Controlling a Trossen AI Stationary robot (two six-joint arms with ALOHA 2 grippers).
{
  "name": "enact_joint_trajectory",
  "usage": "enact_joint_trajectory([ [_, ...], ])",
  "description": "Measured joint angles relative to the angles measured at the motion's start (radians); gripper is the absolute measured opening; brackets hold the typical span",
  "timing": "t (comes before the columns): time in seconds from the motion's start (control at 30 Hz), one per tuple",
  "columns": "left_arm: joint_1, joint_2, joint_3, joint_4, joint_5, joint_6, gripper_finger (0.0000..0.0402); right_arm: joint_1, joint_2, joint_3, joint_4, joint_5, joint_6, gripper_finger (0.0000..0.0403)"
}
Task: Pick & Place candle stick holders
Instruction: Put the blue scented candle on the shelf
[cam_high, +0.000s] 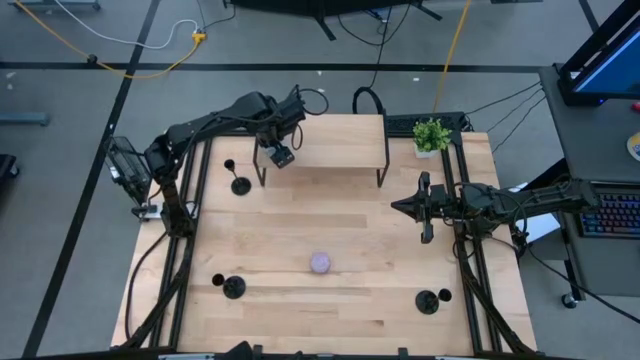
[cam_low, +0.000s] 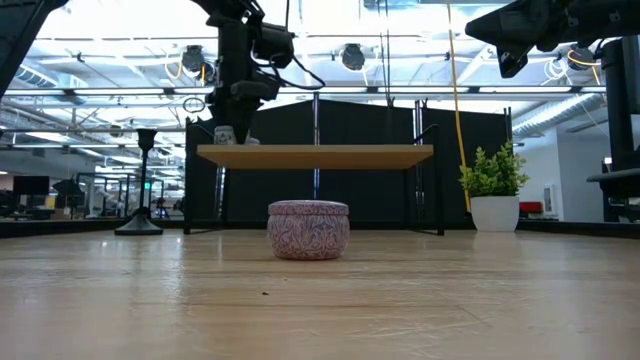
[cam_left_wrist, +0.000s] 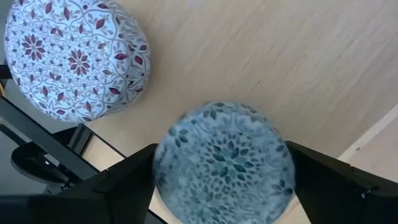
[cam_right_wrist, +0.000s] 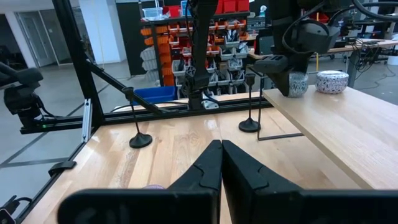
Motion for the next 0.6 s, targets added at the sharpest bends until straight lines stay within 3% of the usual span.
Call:
enact_joint_trajectory([
  [0.4,0.001,-0.006,0.007,-0.012,-0.033,-0.008,0.0348,0.0,0.0,0.0,0.0,0.0,-0.001,0.0004],
  [0.6,-0.008,-0.08,0.014,-0.025,-0.029,-0.03,0.0349,0.0,0.0,0.0,0.0,0.0,-0.001,0.0004],
])
